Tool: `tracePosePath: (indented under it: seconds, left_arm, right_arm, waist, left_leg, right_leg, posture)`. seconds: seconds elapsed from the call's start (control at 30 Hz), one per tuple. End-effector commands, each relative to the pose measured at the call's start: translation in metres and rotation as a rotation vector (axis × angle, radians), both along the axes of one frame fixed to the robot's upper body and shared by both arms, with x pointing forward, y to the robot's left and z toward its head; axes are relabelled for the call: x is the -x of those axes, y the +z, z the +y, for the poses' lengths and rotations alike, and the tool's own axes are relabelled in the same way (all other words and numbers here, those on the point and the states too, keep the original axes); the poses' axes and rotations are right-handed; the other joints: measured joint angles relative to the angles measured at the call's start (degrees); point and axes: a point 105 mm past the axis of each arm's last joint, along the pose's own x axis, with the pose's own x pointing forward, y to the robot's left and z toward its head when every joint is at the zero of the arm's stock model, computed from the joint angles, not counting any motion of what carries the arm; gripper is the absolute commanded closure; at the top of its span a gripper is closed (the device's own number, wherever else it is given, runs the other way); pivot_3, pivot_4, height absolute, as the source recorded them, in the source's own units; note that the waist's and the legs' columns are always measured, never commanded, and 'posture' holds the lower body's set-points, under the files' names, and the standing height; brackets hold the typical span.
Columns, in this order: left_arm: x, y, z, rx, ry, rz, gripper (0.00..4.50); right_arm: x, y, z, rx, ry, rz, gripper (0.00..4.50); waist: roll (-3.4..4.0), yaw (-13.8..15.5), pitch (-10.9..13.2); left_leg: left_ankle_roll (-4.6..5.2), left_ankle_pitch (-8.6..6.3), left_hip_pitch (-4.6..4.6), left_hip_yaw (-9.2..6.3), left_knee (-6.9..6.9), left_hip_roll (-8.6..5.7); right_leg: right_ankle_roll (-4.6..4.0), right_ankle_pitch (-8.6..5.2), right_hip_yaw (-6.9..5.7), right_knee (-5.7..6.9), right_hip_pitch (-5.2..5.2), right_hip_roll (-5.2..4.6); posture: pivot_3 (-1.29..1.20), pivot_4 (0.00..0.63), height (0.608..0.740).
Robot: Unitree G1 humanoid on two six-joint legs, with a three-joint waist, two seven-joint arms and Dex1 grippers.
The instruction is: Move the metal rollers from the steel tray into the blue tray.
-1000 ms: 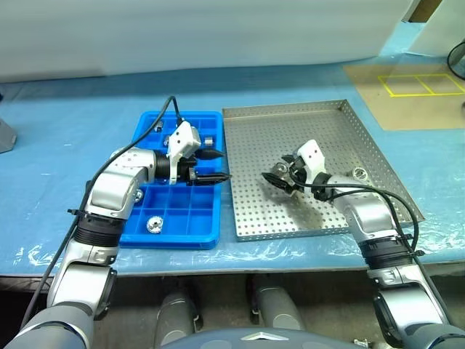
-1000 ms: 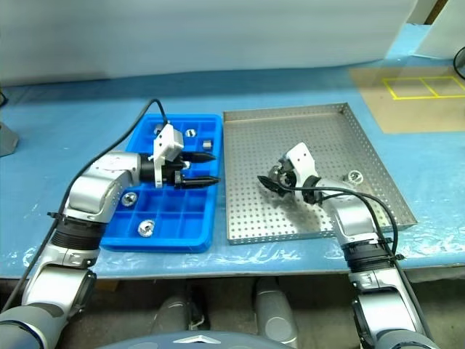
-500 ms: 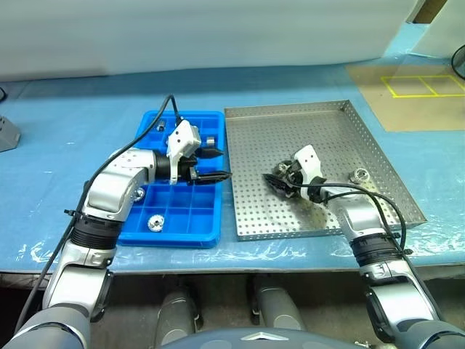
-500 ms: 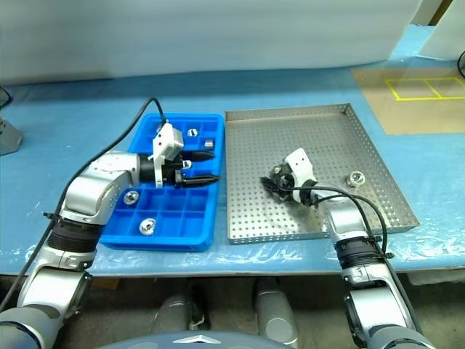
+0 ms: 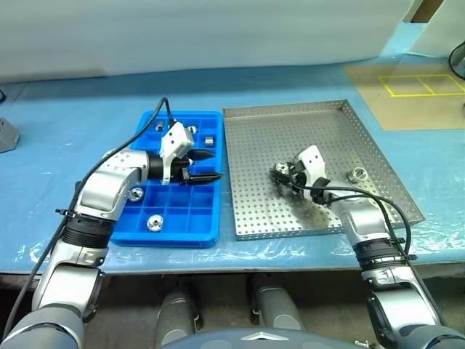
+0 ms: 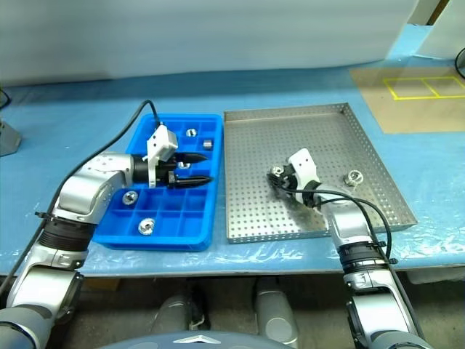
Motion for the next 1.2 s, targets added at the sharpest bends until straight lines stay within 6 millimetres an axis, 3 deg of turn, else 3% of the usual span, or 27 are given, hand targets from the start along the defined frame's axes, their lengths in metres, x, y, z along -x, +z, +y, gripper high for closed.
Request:
tracePosePath:
  seconds: [0.03, 0.13, 0.27, 0.5, 0.67, 0.8, 0.93, 1.13, 1.2]
  left_arm:
    - [-0.005, 0.023, 0.022, -0.023, 0.026, -0.091, 1.02]
    - [-0.01, 0.036, 0.047, -0.035, 0.088, -0.113, 1.02]
    - [-0.018, 0.047, 0.071, -0.043, 0.186, -0.142, 1.02]
    - [-0.002, 0.042, 0.066, -0.022, 0.215, -0.131, 1.02]
    - [0.008, 0.042, 0.069, -0.011, 0.256, -0.12, 1.02]
    - [0.012, 0.041, 0.071, -0.008, 0.272, -0.113, 1.02]
    - [0.017, 0.039, 0.065, -0.016, 0.249, -0.107, 1.02]
    - [0.019, 0.039, 0.058, -0.003, 0.229, -0.092, 1.02]
    - [0.019, 0.038, 0.056, 0.001, 0.216, -0.086, 1.02]
  right_arm:
    - [0.008, 0.044, 0.024, -0.023, 0.127, -0.136, 2.86]
    - [0.024, 0.069, 0.057, -0.045, 0.289, -0.192, 2.86]
    - [0.024, 0.092, 0.096, -0.073, 0.406, -0.245, 2.86]
    - [0.014, 0.075, 0.14, -0.042, 0.551, -0.197, 2.86]
    - [0.022, 0.043, 0.139, -0.028, 0.613, -0.095, 2.86]
    - [0.022, 0.031, 0.139, 0.002, 0.618, -0.082, 2.86]
    - [0.006, 0.026, 0.132, 0.017, 0.535, -0.103, 2.86]
    - [0.0, 0.036, 0.123, -0.084, 0.482, -0.089, 0.86]
    - [-0.002, 0.048, 0.117, -0.108, 0.448, -0.133, 0.86]
  waist:
    - [0.0, -0.1, 0.0]
    - [-0.03, -0.17, 0.03]
    - [-0.03, 0.05, 0.04]
    - [-0.06, 2.49, 0.05]
    - [-0.1, 5.07, 0.09]
    - [-0.1, 6.33, 0.09]
    - [-0.11, 6.57, 0.09]
    - [-0.11, 6.76, 0.09]
    - [-0.1, 6.75, 0.09]
  left_leg:
    - [0.02, 0.02, -0.03, 0.0, 0.0, 0.02]
    - [0.09, 0.13, -0.04, -0.01, -0.03, 0.1]
    - [-0.18, 0.11, 0.05, -0.03, -0.07, 0.18]
    - [-0.3, 0.16, 0.02, -0.05, -0.16, 0.18]
    - [-0.36, 0.21, -0.14, -0.05, -0.25, 0.24]
    - [-0.41, 0.23, -0.06, -0.04, -0.25, 0.23]
    - [-0.59, 0.33, 0.16, -0.04, -0.26, 0.25]
    - [-0.66, 0.38, 0.25, -0.05, -0.28, 0.25]
    - [-0.66, 0.38, 0.23, -0.05, -0.29, 0.24]
  right_leg:
    - [0.0, 0.0, 0.01, 0.03, -0.04, 0.03]
    - [-0.04, -0.02, 0.04, 0.07, -0.11, 0.16]
    - [-0.12, -0.05, 0.07, 0.14, -0.1, 0.27]
    - [-0.21, -0.08, 0.1, 0.12, -0.12, 0.26]
    - [-0.29, -0.13, 0.05, 0.15, -0.29, 0.28]
    - [-0.29, -0.13, 0.07, 0.19, -0.26, 0.27]
    - [-0.33, -0.11, 0.07, 0.26, -0.1, 0.27]
    - [-0.38, -0.07, 0.1, 0.34, -0.08, 0.28]
    - [-0.38, -0.07, 0.11, 0.33, -0.1, 0.29]
  posture:
    - [-0.41, 0.15, 0.74]
    - [-0.38, 0.15, 0.74]
    - [-0.33, 0.15, 0.74]
    - [-0.23, 0.15, 0.74]
    - [-0.19, 0.15, 0.74]
    - [-0.17, 0.15, 0.74]
    - [-0.16, 0.15, 0.74]
    - [-0.19, 0.15, 0.74]
    - [-0.2, 0.15, 0.74]
